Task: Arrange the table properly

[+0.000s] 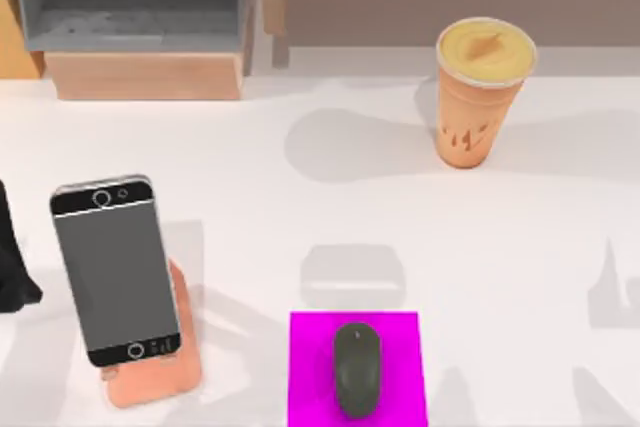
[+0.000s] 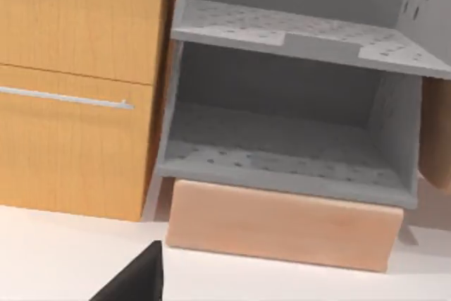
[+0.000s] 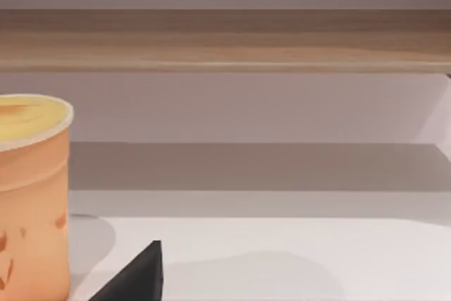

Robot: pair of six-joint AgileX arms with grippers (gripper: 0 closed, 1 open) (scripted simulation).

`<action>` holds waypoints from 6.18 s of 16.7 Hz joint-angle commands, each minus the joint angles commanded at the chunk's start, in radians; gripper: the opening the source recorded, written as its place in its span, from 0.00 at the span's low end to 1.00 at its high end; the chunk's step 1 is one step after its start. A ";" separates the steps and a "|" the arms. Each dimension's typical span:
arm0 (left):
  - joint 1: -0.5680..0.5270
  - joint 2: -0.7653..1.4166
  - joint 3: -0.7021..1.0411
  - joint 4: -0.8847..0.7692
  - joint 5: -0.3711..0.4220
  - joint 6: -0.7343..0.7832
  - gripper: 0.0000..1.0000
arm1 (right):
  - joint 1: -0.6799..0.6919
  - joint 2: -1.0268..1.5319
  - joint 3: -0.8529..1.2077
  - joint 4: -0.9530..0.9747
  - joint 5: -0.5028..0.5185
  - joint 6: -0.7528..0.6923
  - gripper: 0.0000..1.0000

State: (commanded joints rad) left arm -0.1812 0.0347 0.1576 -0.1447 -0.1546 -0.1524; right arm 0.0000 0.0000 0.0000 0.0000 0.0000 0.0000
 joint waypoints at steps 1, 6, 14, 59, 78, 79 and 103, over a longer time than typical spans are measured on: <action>0.052 -0.013 -0.037 0.040 0.039 0.042 1.00 | 0.000 0.000 0.000 0.000 0.000 0.000 1.00; 0.181 -0.035 -0.158 0.145 0.155 0.152 1.00 | 0.000 0.000 0.000 0.000 0.000 0.000 1.00; 0.181 -0.035 -0.158 0.145 0.155 0.152 1.00 | 0.024 0.054 0.009 0.029 0.020 0.012 1.00; 0.181 -0.035 -0.158 0.145 0.155 0.152 1.00 | 0.547 2.271 0.781 1.483 0.590 0.003 1.00; 0.181 -0.035 -0.158 0.145 0.155 0.152 1.00 | 0.522 2.291 0.838 1.446 0.565 0.002 0.10; 0.181 -0.035 -0.158 0.145 0.155 0.152 1.00 | 0.522 2.291 0.838 1.446 0.565 0.002 0.02; 0.181 -0.035 -0.158 0.145 0.155 0.152 1.00 | 0.573 2.121 0.939 1.208 0.387 0.025 0.00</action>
State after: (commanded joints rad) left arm 0.0000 0.0000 0.0000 0.0000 0.0000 0.0000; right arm 0.5731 2.1212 0.9385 1.2077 0.3867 0.0249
